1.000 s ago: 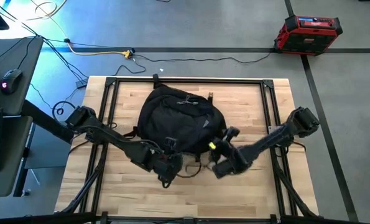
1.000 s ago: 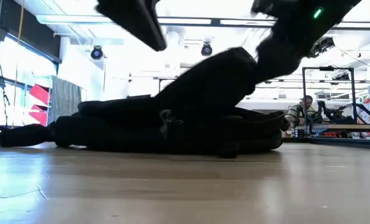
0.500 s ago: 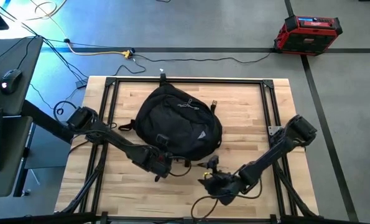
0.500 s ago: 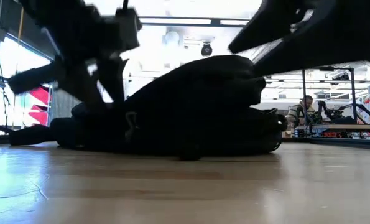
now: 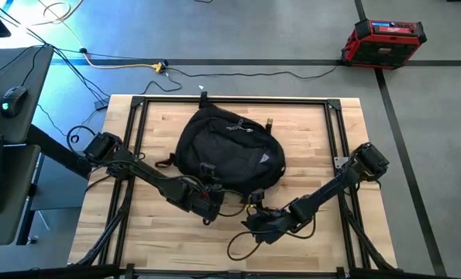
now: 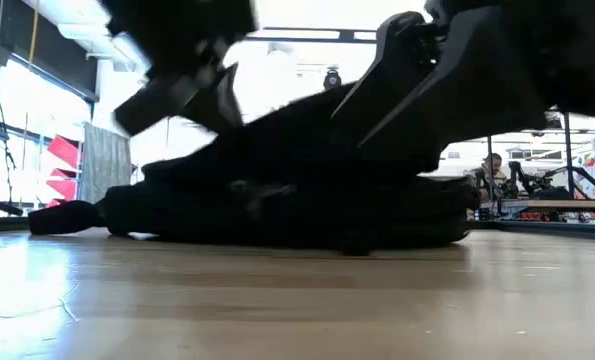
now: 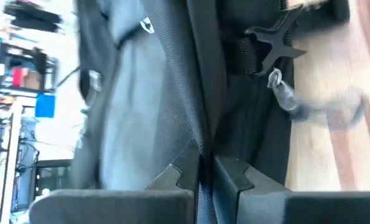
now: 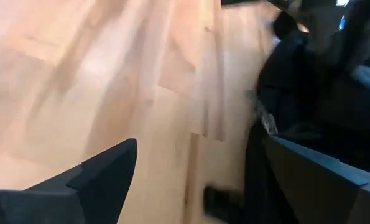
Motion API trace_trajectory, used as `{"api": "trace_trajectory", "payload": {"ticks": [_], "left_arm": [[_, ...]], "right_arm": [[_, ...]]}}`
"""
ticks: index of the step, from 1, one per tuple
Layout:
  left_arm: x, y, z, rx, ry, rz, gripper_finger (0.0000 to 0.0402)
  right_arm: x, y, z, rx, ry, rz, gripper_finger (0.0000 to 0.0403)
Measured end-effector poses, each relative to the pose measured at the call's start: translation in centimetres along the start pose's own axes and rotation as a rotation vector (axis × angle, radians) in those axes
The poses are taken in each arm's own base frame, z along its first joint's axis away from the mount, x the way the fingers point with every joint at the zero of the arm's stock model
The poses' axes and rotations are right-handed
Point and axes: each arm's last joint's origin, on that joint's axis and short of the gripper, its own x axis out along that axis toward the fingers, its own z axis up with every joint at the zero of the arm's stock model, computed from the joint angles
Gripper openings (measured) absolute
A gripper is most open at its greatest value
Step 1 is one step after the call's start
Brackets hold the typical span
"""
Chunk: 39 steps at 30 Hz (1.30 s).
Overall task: Unpack backpack
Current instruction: Close the backpack
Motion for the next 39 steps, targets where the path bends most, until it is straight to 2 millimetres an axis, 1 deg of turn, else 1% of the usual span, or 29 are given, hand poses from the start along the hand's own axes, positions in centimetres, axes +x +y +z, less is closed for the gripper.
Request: {"api": "trace_trajectory", "payload": {"ticks": [3, 6, 9, 12, 14, 16, 18, 20, 23, 27, 32, 34, 39], "left_arm": [[-0.7, 0.9, 1.4, -0.091, -0.04, 0.021, 0.0003], [-0.8, 1.3, 2.2, -0.154, -0.078, 0.042, 0.0002], [-0.9, 1.3, 2.5, -0.167, -0.1, 0.046, 0.0001], [-0.7, 1.4, 2.4, -0.183, -0.092, 0.043, 0.0001], [-0.6, 1.5, 2.3, -0.194, -0.089, 0.052, 0.0001], [-0.6, 1.6, 2.3, -0.195, -0.087, 0.057, 0.0], [-0.6, 1.6, 2.3, -0.197, -0.086, 0.059, 0.0], [-0.5, 1.6, 2.3, -0.201, -0.085, 0.06, 0.0], [-0.5, 1.7, 2.4, -0.207, -0.088, 0.06, 0.0], [-0.5, 1.7, 2.4, -0.219, -0.095, 0.057, 0.0], [-0.6, 1.6, 2.6, -0.228, -0.105, 0.053, 0.0], [-0.7, 1.5, 2.6, -0.226, -0.107, 0.052, 0.0], [-0.8, 1.5, 2.7, -0.23, -0.114, 0.038, 0.0]], "right_arm": [[0.2, -0.1, 0.0, 0.004, -0.002, -0.062, 0.0345], [0.3, -0.2, -0.2, -0.007, 0.004, -0.14, 0.0339], [0.3, -0.3, -0.4, -0.052, 0.025, -0.183, 0.0322], [0.0, -0.1, -0.6, -0.027, 0.029, -0.252, 0.0303], [-0.3, 0.1, -0.5, 0.058, 0.028, -0.249, 0.0291], [-0.6, 0.3, -0.6, 0.201, 0.032, -0.249, 0.028], [-0.8, 0.4, -1.0, 0.374, 0.051, -0.262, 0.0269], [-0.7, 0.0, -1.8, 0.525, 0.089, -0.29, 0.0259], [-0.3, -0.1, -2.3, 0.619, 0.105, -0.319, 0.0249], [0.6, 0.6, -2.3, 0.575, 0.089, -0.285, 0.0243], [1.7, -0.7, -2.4, 0.529, 0.102, -0.334, 0.0234], [2.2, -1.2, -2.5, 0.523, 0.126, -0.322, 0.0229], [3.4, -1.5, -3.5, 0.515, 0.184, -0.327, 0.0204]]}}
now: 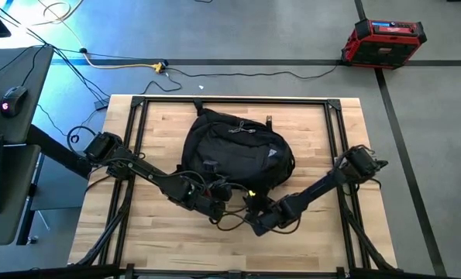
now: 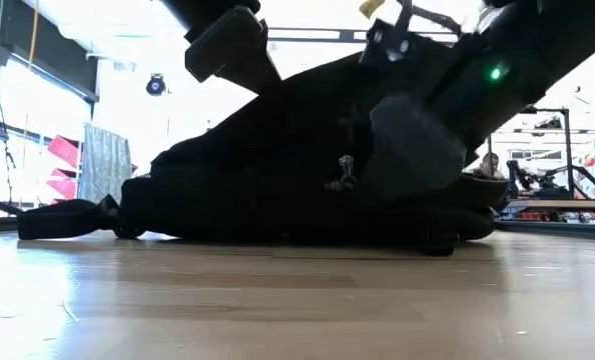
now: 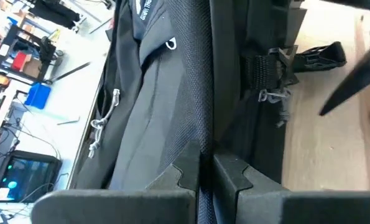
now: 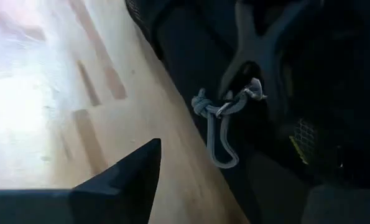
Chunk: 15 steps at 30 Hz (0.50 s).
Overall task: Unpack backpack
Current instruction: Close the backpack
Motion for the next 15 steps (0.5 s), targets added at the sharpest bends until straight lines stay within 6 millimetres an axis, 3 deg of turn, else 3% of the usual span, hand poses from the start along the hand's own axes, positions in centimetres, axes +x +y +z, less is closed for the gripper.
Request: {"api": "trace_trajectory", "payload": {"ticks": [10, 15], "left_arm": [[-0.7, -0.7, 0.3, -0.008, -0.038, -0.039, 0.0], [-0.9, -0.8, 0.0, 0.006, -0.02, -0.04, 0.0]], "right_arm": [[2.7, -2.2, 1.0, 0.074, 0.071, -0.058, 0.0083], [2.4, -2.2, 0.9, 0.053, 0.092, -0.039, 0.0009]]}}
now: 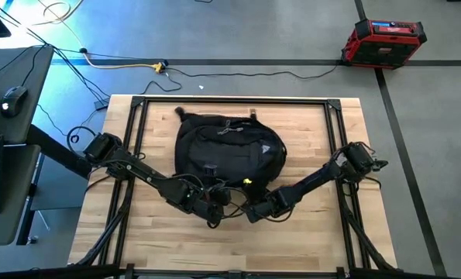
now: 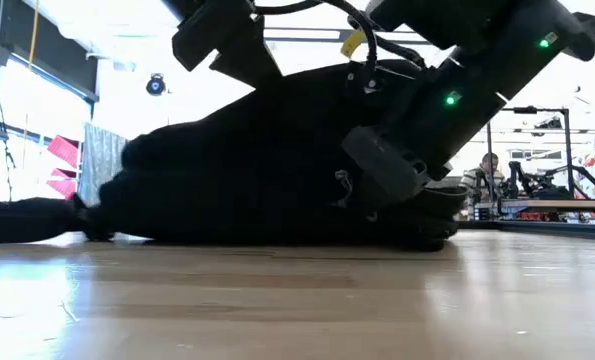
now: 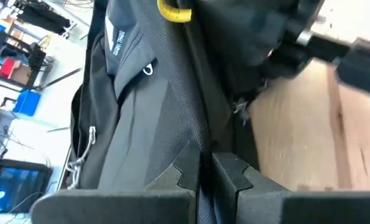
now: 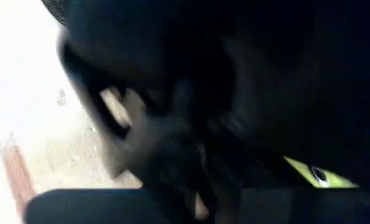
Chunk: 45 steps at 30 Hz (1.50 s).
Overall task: Unpack backpack
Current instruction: Close the backpack
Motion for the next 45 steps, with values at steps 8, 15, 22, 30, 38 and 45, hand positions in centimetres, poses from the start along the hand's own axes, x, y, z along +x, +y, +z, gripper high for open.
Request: {"api": "trace_trajectory", "payload": {"ticks": [8, 15, 22, 30, 38, 45], "left_arm": [[-0.3, 0.4, -1.7, 0.052, 0.124, 0.061, 0.0], [0.0, -0.2, -4.0, 0.152, 0.198, 0.065, 0.0], [0.3, -0.8, -6.7, 0.255, 0.272, 0.065, 0.0], [1.4, 0.3, -10.0, 0.394, 0.366, 0.202, 0.0], [-0.9, 1.2, -8.7, 0.284, 0.294, 0.125, 0.0057], [-5.0, 1.2, -7.1, 0.197, 0.153, 0.03, 0.0116]], "right_arm": [[-3.5, -0.7, -0.5, -0.062, 0.039, -0.013, 0.0001], [-6.3, -2.2, -1.2, -0.08, 0.056, -0.087, 0.0], [-7.8, -3.4, -2.8, -0.105, 0.137, -0.18, 0.0], [-9.4, -2.3, -4.3, -0.175, 0.179, -0.091, 0.0001], [-9.1, -0.2, -3.0, -0.178, 0.044, 0.058, 0.0001], [-8.0, 0.5, -1.4, -0.176, -0.042, 0.099, 0.0001]]}}
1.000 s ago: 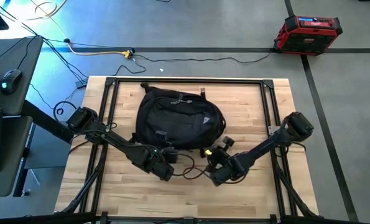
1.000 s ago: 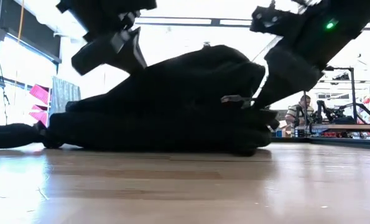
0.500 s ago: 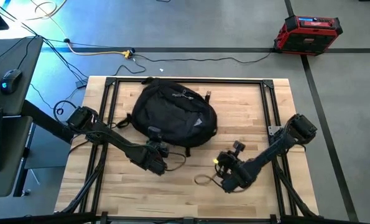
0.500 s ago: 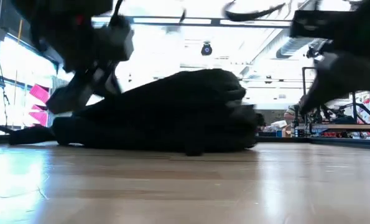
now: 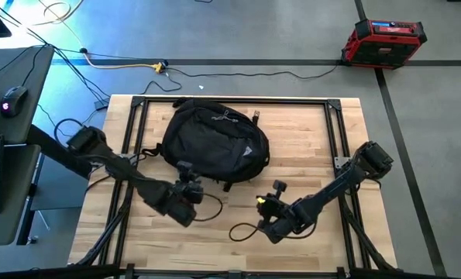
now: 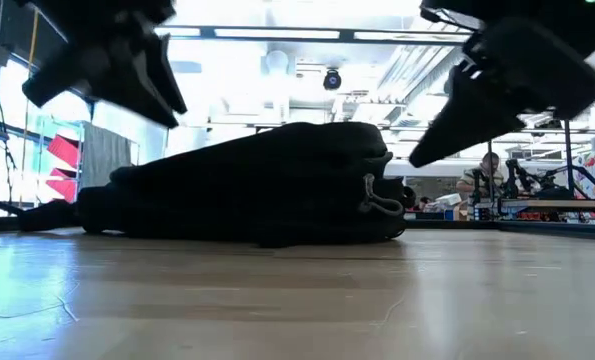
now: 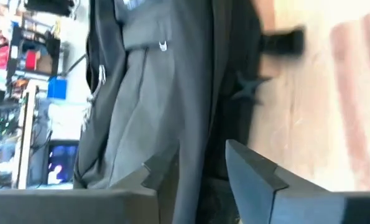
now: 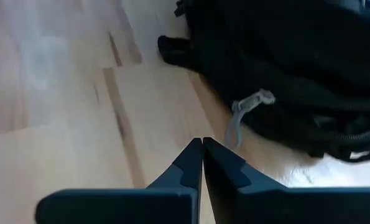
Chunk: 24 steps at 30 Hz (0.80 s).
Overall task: Unpack backpack
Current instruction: Close the backpack
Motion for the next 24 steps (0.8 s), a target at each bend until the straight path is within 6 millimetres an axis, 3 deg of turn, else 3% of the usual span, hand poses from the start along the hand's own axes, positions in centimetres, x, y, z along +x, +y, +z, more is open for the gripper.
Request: {"api": "trace_trajectory", "payload": {"ticks": [5, 11, 15, 20, 24], "left_arm": [[-1.8, -0.7, 0.9, -0.039, -0.097, -0.027, 0.0126], [-2.1, -1.1, 2.0, -0.1, -0.179, -0.046, 0.0126], [-2.1, -1.1, 2.5, -0.132, -0.214, -0.052, 0.0126], [-1.6, -1.2, 3.4, -0.151, -0.249, -0.101, 0.0126], [-0.2, -2.2, 4.4, -0.128, -0.277, -0.124, 0.0126]], "right_arm": [[0.8, -0.4, 0.6, 0.0, -0.017, -0.011, 0.0046], [3.4, -2.0, -0.1, 0.145, -0.036, -0.071, 0.0165], [4.8, -3.1, 0.1, 0.263, 0.011, -0.052, 0.022], [6.3, -4.2, 0.4, 0.328, 0.011, -0.063, 0.0235], [7.1, -4.8, 0.8, 0.346, 0.004, -0.082, 0.0201]]}}
